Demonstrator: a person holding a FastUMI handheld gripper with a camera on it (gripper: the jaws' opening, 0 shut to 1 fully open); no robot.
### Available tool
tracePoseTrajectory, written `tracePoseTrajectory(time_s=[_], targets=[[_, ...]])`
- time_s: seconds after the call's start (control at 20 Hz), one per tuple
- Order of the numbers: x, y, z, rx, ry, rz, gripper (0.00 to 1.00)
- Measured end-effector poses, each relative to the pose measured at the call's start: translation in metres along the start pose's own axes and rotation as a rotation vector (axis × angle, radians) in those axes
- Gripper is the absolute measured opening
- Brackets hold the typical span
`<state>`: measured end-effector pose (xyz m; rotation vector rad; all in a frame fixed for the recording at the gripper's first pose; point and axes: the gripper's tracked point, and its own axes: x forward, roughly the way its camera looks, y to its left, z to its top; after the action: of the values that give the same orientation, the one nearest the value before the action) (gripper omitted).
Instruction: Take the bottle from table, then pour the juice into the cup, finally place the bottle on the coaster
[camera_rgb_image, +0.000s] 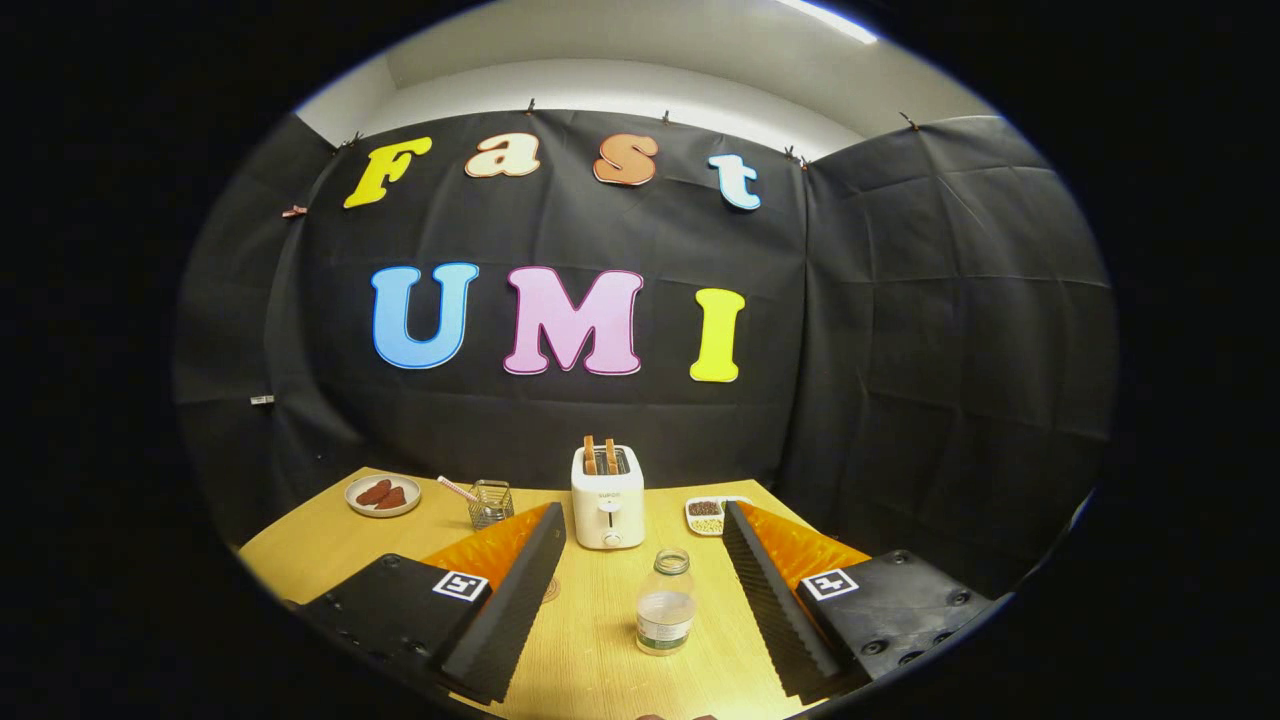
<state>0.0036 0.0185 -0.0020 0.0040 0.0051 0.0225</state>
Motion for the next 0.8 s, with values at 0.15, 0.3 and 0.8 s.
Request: tracePoseTrajectory(time_s=[0.15,0.3,0.8], targets=[[0.002,-0.001,-0.002,-0.010,0.008,0.004,0.97],[0.008,-0.002,-0.008,-0.023,0.024,0.012,0.97],[0.052,-0.012,-0.045,-0.016,0.078,0.022,0.97]])
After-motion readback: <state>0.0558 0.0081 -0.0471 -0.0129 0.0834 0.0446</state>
